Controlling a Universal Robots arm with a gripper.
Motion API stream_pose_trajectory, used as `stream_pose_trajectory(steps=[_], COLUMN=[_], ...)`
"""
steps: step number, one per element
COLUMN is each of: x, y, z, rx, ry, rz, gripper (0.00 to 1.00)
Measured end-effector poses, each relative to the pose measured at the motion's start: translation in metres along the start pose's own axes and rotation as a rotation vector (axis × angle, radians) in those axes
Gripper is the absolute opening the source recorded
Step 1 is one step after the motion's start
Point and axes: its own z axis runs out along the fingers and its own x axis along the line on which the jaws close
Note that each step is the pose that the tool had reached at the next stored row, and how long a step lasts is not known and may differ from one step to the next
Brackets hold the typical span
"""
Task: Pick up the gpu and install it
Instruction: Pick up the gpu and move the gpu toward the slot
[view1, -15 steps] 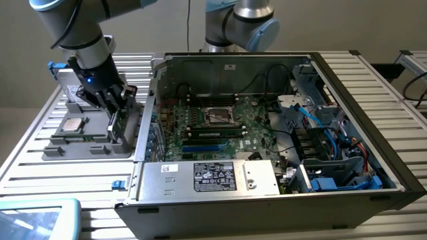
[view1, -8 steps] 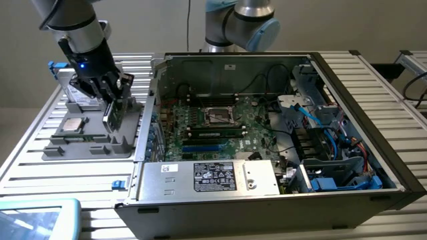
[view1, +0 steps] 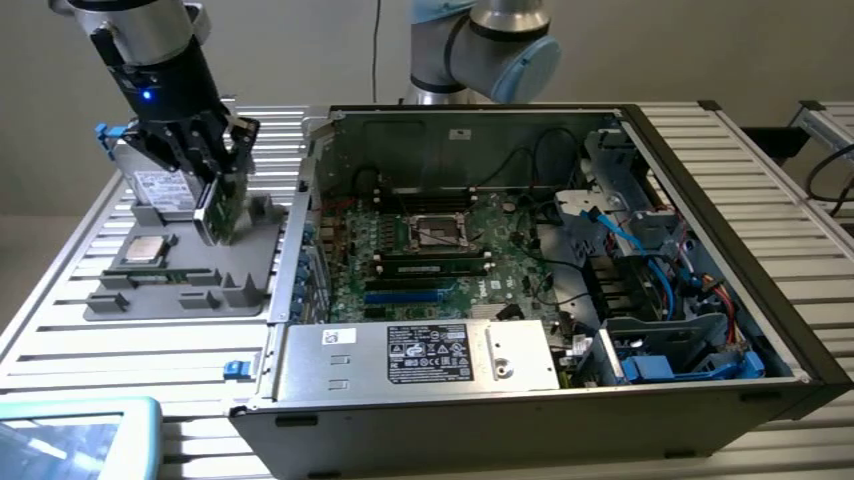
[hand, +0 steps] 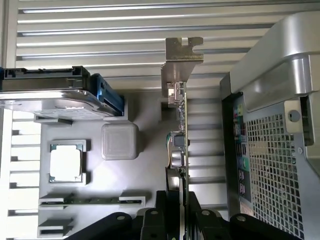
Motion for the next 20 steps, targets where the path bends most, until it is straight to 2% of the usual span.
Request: stream_pose_trajectory(steps=[11, 14, 20], x=[-0.003, -0.009, -0.028], y=[0.0039, 0.0051, 0.0076], z=[-0.0500, -0.0635, -0.0907], rx=[0.0001, 0.0002, 0.0001], ry=[0.0001, 0.0003, 0.0009], rz=[0.000, 0.000, 0.000], gripper=[0.27, 0.27, 0.27])
